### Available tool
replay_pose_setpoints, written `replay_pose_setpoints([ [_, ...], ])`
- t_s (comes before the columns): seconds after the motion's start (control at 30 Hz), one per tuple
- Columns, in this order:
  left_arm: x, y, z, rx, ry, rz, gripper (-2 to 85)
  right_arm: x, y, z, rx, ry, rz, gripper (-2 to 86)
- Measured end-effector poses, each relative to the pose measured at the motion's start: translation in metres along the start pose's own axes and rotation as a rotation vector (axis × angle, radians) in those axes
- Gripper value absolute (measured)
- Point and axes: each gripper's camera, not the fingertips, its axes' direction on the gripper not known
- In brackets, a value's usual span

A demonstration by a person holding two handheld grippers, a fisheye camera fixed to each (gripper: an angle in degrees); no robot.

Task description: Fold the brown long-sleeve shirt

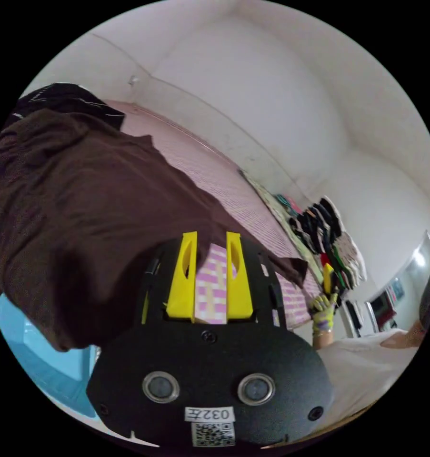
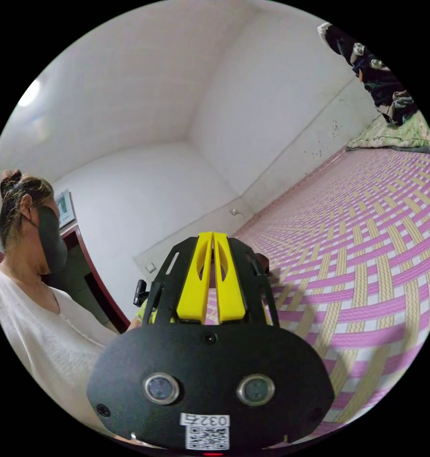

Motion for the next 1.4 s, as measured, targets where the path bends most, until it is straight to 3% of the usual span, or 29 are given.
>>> replay_pose_setpoints([
  [0.13, -0.029, -0.039, -0.017, -0.038, -0.341, -0.033, 5.5, -0.007, 0.005, 0.013, -0.026, 0.018, -0.015, -1.0],
  [0.2, -0.042, -0.064, -0.003, -0.135, -0.419, -0.041, 4.0, -0.012, 0.007, 0.017, -0.045, 0.028, -0.034, -1.0],
  [0.27, -0.058, -0.085, 0.022, -0.259, -0.442, -0.077, 2.4, -0.019, 0.007, 0.018, -0.058, 0.056, -0.072, -1.0],
  [0.37, -0.045, -0.108, 0.044, -0.267, -0.471, -0.070, -0.2, -0.025, 0.007, 0.008, -0.044, 0.111, -0.123, -1.0],
  [0.57, 0.049, -0.118, 0.119, -0.345, -0.575, 0.152, -1.3, -0.015, 0.009, -0.037, 0.083, 0.175, -0.107, -1.0],
  [0.73, 0.158, -0.126, 0.216, -0.408, -0.369, 0.339, -1.0, -0.004, 0.014, -0.057, 0.183, 0.151, -0.104, -1.0],
  [0.9, 0.264, -0.150, 0.333, -0.447, -0.360, 0.459, -1.0, -0.010, 0.012, -0.043, 0.132, 0.171, -0.133, -1.0],
  [1.1, 0.372, -0.154, 0.442, -0.553, -0.040, 0.455, -0.8, -0.015, 0.014, -0.038, 0.116, 0.198, -0.135, -1.0],
  [1.27, 0.425, -0.129, 0.453, -0.607, 0.043, 0.584, -1.1, -0.019, 0.017, -0.039, 0.116, 0.196, -0.145, -1.0],
  [1.4, 0.395, -0.119, 0.376, -0.543, 0.172, 0.643, -0.4, -0.021, 0.020, -0.045, 0.123, 0.161, -0.162, -1.0],
])
